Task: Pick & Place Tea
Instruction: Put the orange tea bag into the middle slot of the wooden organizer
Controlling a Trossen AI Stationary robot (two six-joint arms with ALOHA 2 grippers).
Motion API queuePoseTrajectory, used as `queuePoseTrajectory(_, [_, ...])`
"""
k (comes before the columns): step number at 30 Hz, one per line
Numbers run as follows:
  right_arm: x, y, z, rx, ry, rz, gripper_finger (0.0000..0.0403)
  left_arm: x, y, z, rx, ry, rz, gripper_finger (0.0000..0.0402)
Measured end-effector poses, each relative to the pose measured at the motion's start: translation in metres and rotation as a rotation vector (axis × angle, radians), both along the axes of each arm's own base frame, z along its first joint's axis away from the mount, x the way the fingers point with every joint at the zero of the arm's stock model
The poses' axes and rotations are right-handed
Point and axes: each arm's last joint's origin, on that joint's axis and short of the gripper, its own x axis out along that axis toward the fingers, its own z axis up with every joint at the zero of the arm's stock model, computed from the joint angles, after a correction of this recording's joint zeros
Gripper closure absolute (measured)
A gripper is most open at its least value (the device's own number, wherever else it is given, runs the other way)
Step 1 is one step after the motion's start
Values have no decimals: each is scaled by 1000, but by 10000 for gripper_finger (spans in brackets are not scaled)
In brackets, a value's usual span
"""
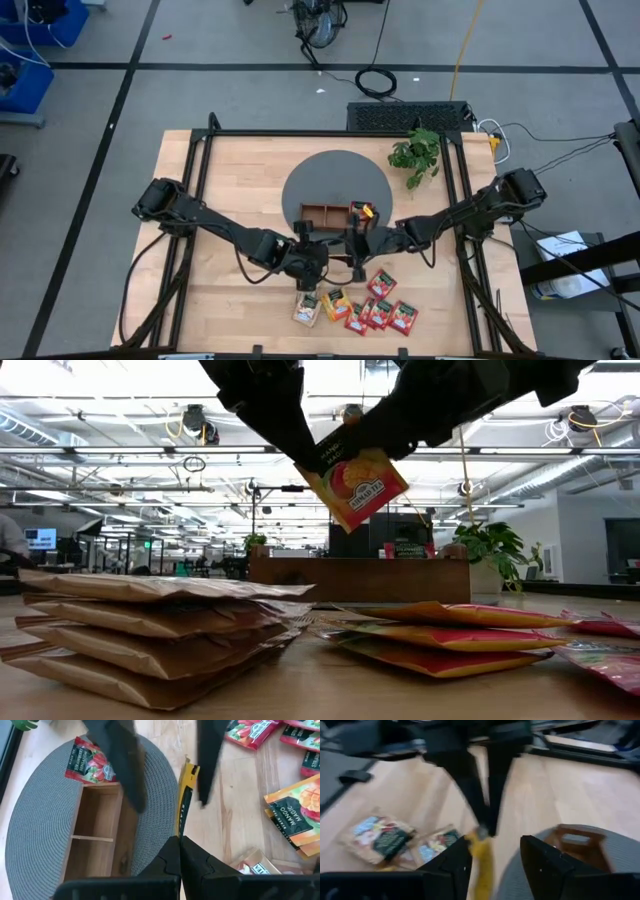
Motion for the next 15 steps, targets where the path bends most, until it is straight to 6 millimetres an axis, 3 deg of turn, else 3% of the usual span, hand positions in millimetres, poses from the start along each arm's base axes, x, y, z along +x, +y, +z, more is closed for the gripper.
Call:
queuePoseTrajectory(4, [0, 1, 1, -10, -9, 65, 292, 0, 0, 0, -1, -3, 0, 401])
queuePoseTrajectory(10, [1, -1, 0, -13, 2, 114, 391, 0, 0, 0, -3, -5, -1, 401])
queuePoseTrajectory(15, [2, -2, 1, -12, -10, 106, 398, 1, 0, 0, -3, -7, 0, 398])
